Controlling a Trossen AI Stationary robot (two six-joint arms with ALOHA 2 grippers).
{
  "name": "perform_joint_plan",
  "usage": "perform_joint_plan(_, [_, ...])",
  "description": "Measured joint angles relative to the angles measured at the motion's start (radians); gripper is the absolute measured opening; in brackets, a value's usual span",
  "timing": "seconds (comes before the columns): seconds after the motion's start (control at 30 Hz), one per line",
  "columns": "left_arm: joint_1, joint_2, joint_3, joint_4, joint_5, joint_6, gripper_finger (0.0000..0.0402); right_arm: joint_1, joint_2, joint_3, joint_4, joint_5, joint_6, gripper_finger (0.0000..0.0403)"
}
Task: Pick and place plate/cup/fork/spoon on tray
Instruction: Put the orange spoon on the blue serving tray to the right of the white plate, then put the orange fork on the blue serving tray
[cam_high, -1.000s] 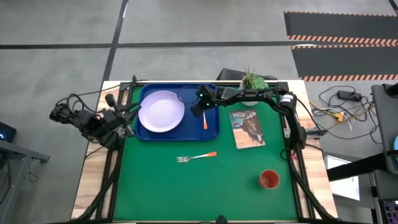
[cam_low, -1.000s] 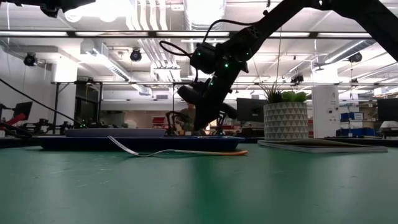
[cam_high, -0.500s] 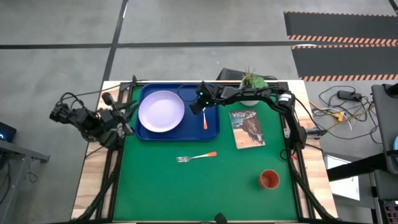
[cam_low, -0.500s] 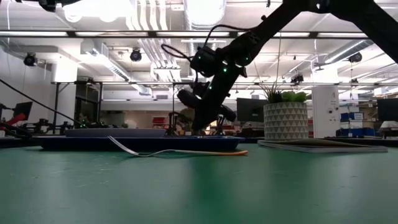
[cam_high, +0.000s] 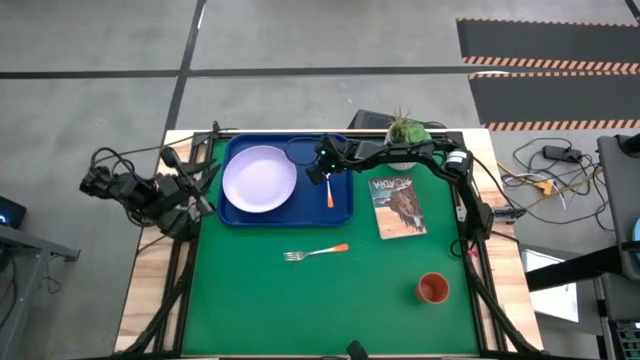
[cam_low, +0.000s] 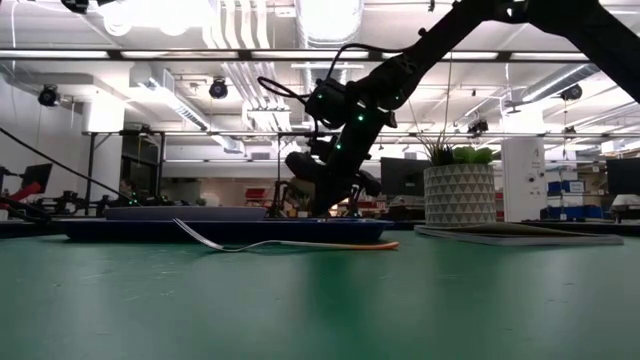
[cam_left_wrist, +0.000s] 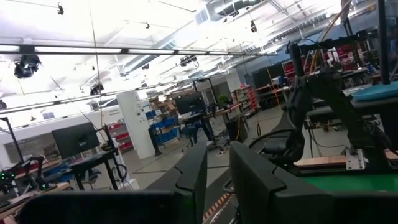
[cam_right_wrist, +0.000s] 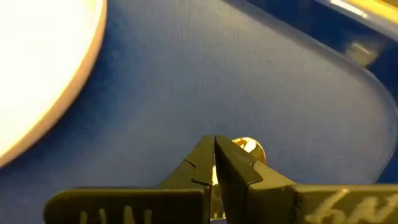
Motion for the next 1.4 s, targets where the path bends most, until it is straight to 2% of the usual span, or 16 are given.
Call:
perform_joint_plan(0.27, [0.000, 0.000, 0.000, 0.003, 0.001, 0.000, 0.0056, 0.005, 0.046, -0.002, 0.008, 0.000, 0.003, 0.0009])
perform_joint_plan(0.97, [0.000, 0.000, 0.000, 0.003, 0.001, -0.004, 0.0056, 0.011, 0.010, 0.032, -0.113, 0.015, -0.043, 0.0009])
perform_joint_plan(1.2, [0.000, 0.004, 0.000, 0.003, 0.001, -0.008, 0.0056, 0.044, -0.010, 0.146, -0.338, 0.010, -0.054, 0.0009])
perform_joint_plan(1.4, [0.000, 0.009, -0.001, -0.006, 0.001, -0.011, 0.0056, 0.142, -0.033, 0.266, -0.606, -0.078, -0.115, 0.0009])
